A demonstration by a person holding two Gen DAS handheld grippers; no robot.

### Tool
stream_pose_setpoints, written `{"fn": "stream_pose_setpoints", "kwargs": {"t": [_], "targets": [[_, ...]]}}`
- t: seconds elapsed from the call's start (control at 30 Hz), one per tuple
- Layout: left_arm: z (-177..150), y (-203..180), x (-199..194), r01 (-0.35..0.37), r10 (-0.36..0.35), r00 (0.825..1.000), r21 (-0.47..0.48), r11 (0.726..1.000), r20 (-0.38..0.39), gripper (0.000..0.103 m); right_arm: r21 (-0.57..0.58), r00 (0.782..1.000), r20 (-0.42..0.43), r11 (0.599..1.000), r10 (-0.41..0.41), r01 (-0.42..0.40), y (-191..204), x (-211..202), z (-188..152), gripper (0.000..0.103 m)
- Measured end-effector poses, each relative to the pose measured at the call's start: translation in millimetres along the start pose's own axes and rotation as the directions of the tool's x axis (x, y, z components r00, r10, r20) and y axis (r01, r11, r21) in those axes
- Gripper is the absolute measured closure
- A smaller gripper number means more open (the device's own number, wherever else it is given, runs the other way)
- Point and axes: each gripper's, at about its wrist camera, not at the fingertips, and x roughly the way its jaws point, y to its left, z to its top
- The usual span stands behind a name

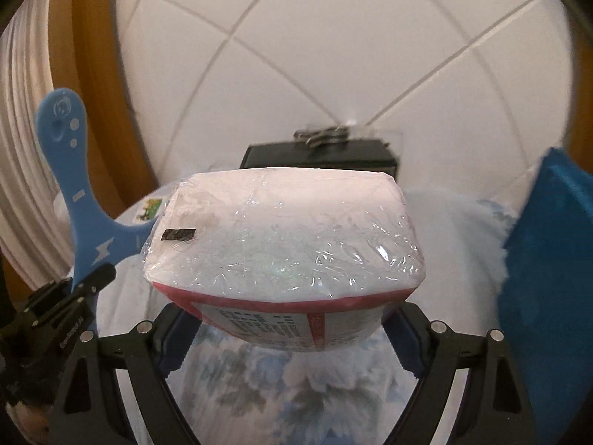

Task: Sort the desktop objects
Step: 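Carry the boomerang and pink-and-white box with both tools over the crate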

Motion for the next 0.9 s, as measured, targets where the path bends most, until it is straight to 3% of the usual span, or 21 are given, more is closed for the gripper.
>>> {"fn": "stream_pose_setpoints", "kwargs": {"t": [0.17,0.3,0.43,0.5,0.7,0.8,0.9], "targets": [[10.8,-36.4,-50.0,0.128,-0.132,0.990,0.083,0.988,0.044,0.095,0.057,0.994,0.063,0.995,-0.091,0.087,-8.3,-70.3,-3.8,0.014],[17.9,-77.1,-96.3,0.246,-0.259,0.963,0.148,0.958,0.074,0.095,0.134,0.981,0.102,0.979,-0.166,0.152,-32.1,-130.5,-7.1,0.014],[28.7,-136.9,-141.8,0.363,-0.390,0.915,0.210,0.908,0.106,0.095,0.197,0.949,0.158,0.951,-0.272,0.240,-62.1,-208.4,-7.9,0.014],[33.5,-174.7,-165.8,0.424,-0.459,0.881,0.241,0.873,0.113,0.095,0.232,0.928,0.190,0.933,-0.321,0.276,-81.5,-255.0,-8.8,0.014],[28.3,-290.5,-222.2,0.536,-0.589,0.802,0.316,0.783,0.100,0.095,0.305,0.861,0.213,0.869,-0.462,0.391,-152.0,-371.1,-19.0,0.014],[16.1,-352.3,-237.1,0.563,-0.613,0.787,0.329,0.758,0.065,0.095,0.313,0.835,0.185,0.837,-0.518,0.450,-197.6,-409.0,-34.3,0.014],[0.6,-410.6,-236.9,0.564,-0.600,0.800,0.335,0.754,0.004,0.095,0.306,0.839,0.132,0.826,-0.528,0.473,-248.4,-421.8,-49.3,0.014]]}}
